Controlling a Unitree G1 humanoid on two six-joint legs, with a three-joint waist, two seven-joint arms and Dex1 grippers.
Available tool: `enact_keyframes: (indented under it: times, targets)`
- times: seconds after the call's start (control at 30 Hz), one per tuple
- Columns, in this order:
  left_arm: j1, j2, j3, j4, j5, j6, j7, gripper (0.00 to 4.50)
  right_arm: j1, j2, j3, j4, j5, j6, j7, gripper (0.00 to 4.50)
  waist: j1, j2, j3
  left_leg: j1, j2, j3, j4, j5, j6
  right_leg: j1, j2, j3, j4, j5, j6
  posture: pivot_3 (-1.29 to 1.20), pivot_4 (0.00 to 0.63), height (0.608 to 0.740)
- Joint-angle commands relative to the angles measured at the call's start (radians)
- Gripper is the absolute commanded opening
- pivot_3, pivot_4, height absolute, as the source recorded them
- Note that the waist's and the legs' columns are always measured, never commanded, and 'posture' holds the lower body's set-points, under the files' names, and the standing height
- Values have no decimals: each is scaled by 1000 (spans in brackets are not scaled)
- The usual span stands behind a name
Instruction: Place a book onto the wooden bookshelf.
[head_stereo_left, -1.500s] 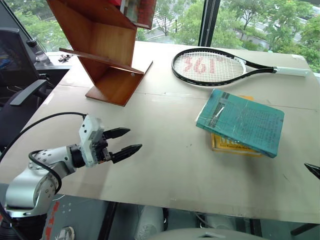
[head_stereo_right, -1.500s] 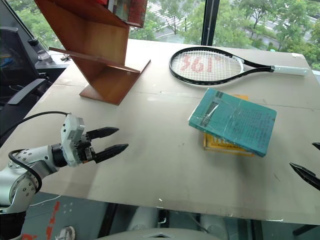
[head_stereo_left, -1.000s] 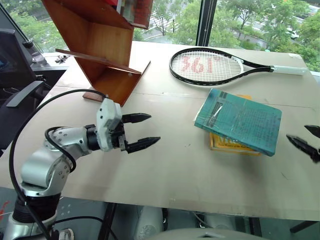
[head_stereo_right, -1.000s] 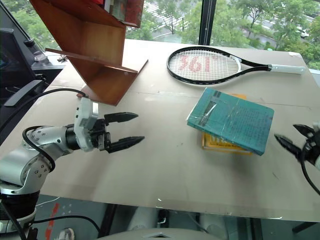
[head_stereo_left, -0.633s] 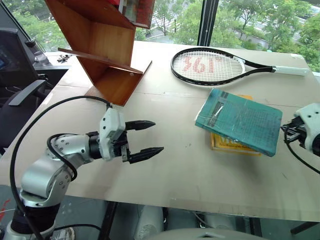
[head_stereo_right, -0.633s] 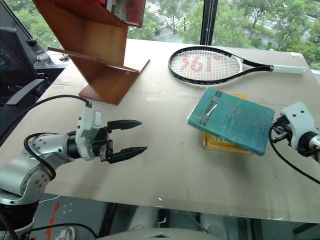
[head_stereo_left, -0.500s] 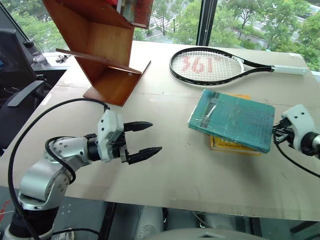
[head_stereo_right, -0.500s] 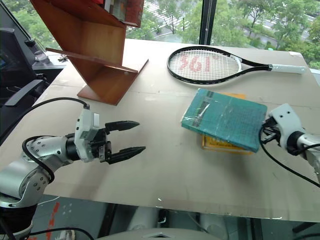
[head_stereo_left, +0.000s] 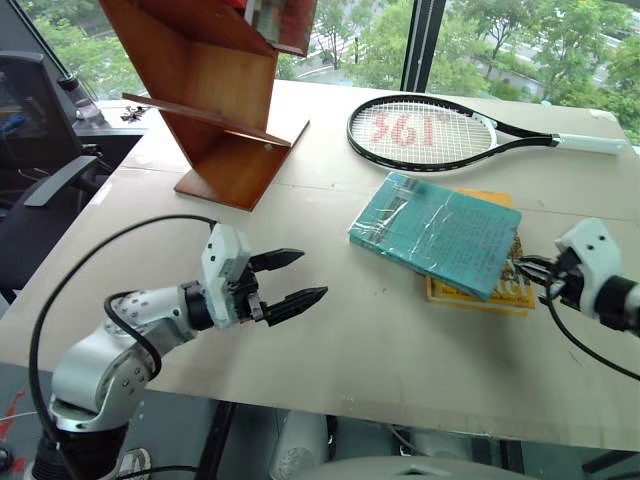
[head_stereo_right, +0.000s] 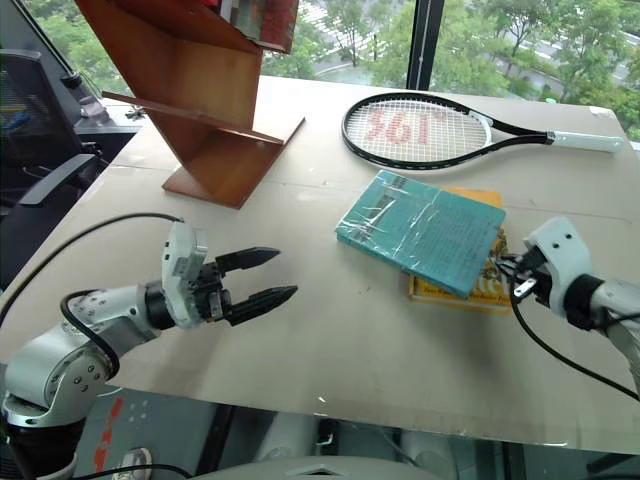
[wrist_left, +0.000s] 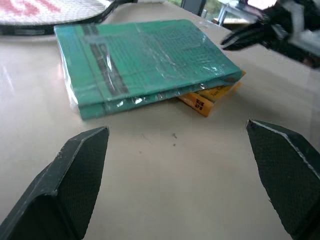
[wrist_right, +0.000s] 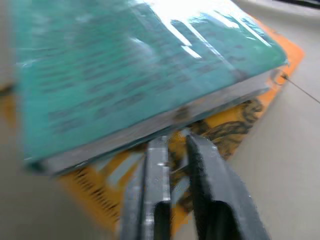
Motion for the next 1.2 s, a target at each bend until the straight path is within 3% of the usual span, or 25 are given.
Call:
enact_keyframes:
  times: [0.03,0.17,0.2,0.37,0.53,0.7,0.83,0.93,0.97,1.2]
  targets:
    - [-62,-97,-19,82,-206,211,228,4500,114,48,-147,-102,91,-146,129,2290,-9,-1,0,0,0,0,0,0,0,1,0,0,1,0,0,0,150,739]
    - [-173,-274,-7,298,-419,335,494,4500,229,99,-209,-202,178,-194,165,4198,-22,-3,0,3,0,-1,2,0,0,2,1,1,4,0,0,0,150,739]
    - [-211,-334,-4,373,-444,336,555,4500,252,110,-212,-220,178,-207,160,4414,-17,-1,0,4,0,-1,3,0,0,2,1,1,4,1,0,0,150,739]
    - [-367,-541,60,657,-464,271,742,4500,336,155,-223,-267,154,-262,121,4414,-13,-5,-2,4,-2,-3,7,1,0,2,2,1,7,0,-2,0,150,739]
    - [-448,-721,88,844,-404,193,810,4500,421,190,-263,-321,180,-298,98,4414,-10,-3,-3,2,-10,-5,5,1,0,2,0,1,4,-1,-5,0,150,739]
    - [-516,-811,112,987,-325,98,782,4500,487,230,-275,-369,188,-335,68,4414,10,-2,-7,1,-14,-8,4,1,0,2,-5,-1,2,-1,-5,0,150,739]
    - [-570,-827,105,1075,-262,45,710,4500,514,251,-246,-390,169,-357,37,4414,14,1,-19,3,-15,-11,4,1,2,5,-8,-2,1,-1,-5,0,150,739]
    - [-608,-829,94,1136,-226,17,614,3714,514,260,-220,-394,152,-370,12,4500,14,2,-24,4,-15,-13,4,1,1,7,-8,-4,1,-1,-5,0,150,739]
    - [-620,-828,95,1160,-210,2,586,3115,513,261,-208,-392,142,-374,6,4500,14,3,-25,4,-15,-14,4,0,-1,7,-9,-5,1,-1,-5,0,150,739]
    - [-649,-792,130,1216,-165,-10,434,140,497,259,-138,-383,91,-398,-33,4500,14,5,-27,3,-16,-17,4,0,-1,7,-10,-8,1,-1,-6,0,150,739]
